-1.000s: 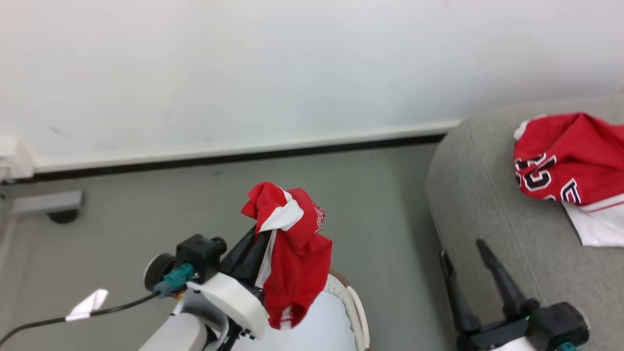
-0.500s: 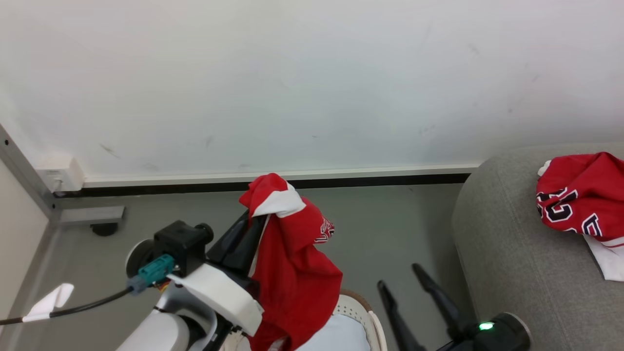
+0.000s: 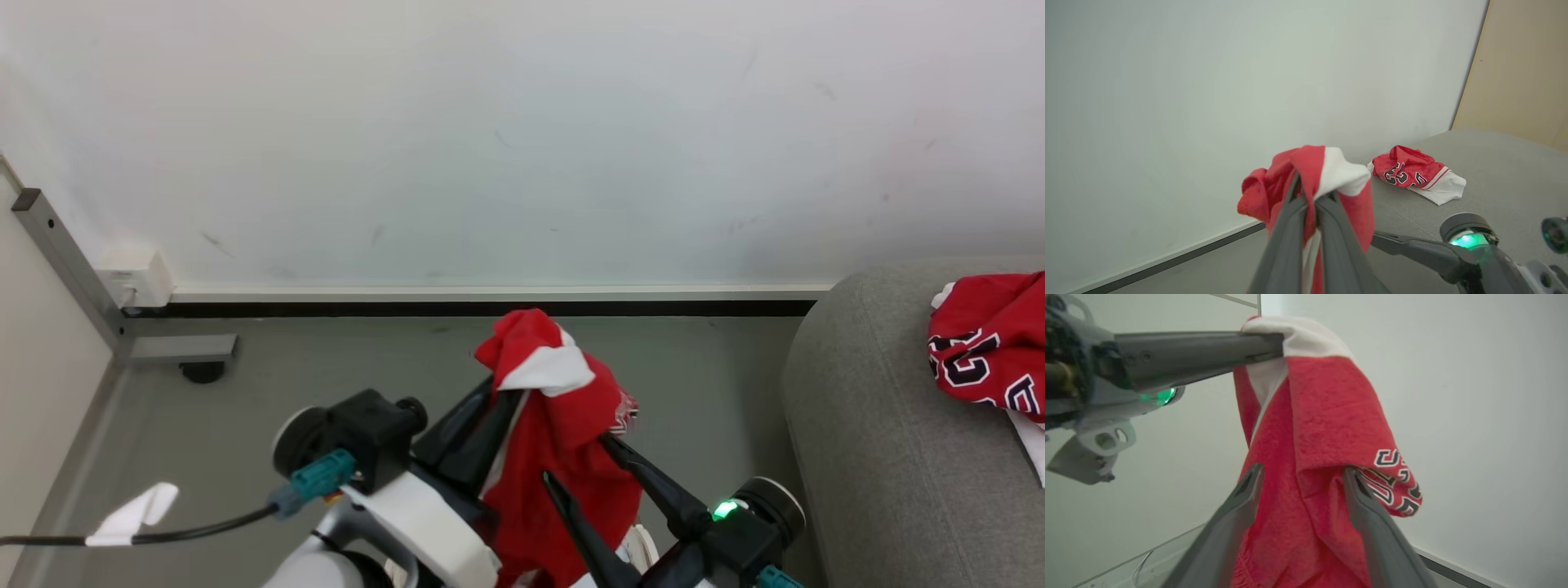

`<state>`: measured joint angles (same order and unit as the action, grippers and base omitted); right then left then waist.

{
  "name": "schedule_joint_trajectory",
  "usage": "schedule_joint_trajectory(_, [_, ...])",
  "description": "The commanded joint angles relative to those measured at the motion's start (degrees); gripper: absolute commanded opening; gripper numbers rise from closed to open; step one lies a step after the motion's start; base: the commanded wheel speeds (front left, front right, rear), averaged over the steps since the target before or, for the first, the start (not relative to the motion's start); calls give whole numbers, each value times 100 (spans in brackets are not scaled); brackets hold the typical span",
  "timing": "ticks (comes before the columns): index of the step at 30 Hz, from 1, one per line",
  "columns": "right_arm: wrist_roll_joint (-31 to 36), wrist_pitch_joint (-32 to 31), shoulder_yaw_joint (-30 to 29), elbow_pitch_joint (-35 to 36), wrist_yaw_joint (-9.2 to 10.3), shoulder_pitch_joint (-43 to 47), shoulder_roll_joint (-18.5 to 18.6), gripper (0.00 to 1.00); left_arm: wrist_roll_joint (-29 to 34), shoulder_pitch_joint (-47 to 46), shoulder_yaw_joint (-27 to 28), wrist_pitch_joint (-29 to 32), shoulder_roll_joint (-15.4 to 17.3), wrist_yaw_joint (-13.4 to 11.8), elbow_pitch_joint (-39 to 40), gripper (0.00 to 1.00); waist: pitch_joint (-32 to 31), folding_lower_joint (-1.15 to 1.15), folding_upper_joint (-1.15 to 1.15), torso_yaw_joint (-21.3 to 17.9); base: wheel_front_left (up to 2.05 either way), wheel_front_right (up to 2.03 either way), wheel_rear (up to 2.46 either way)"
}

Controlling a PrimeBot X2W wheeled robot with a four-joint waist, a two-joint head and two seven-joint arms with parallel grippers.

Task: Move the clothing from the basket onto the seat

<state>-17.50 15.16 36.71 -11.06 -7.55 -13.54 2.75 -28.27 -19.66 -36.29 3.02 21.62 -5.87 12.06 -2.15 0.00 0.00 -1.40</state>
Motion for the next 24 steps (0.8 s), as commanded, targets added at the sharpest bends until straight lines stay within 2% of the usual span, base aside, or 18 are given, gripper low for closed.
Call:
schedule_joint_trajectory(1, [20,-1,15,-120,13,-128,19,100,92,-45,-50,42,-43,26,66,0,2,0,0,31,0,0,0])
schedule_joint_trajectory(11, [-312,-2,161,-733,13,-548,19,100,8,-44,-514,169,-396,120,333,0,-16,0,0,135,0,0,0])
schedule_joint_trajectory(12, [-384,-2,188,-752,13,-565,20,92,6,-25,-545,169,-418,116,331,0,-18,0,0,143,0,0,0])
schedule_joint_trajectory(13, [-441,-2,207,-765,13,-594,23,72,12,-8,-570,165,-424,111,307,0,-19,0,0,147,0,0,0])
schedule_joint_trajectory(14, [-487,-2,217,-767,13,-626,23,44,-4,17,-583,159,-444,101,279,0,-19,0,0,149,0,0,0])
schedule_joint_trajectory(15, [-536,-2,237,-744,13,-646,20,26,-19,37,-589,144,-458,96,257,0,-17,0,0,150,0,0,0])
schedule_joint_trajectory(16, [-567,-2,253,-741,13,-646,21,0,-34,58,-591,130,-467,85,235,0,-13,0,0,150,0,0,0])
schedule_joint_trajectory(24, [-683,-1,234,-650,13,-611,21,0,-57,148,-478,46,-363,-21,119,0,21,0,0,63,0,0,0])
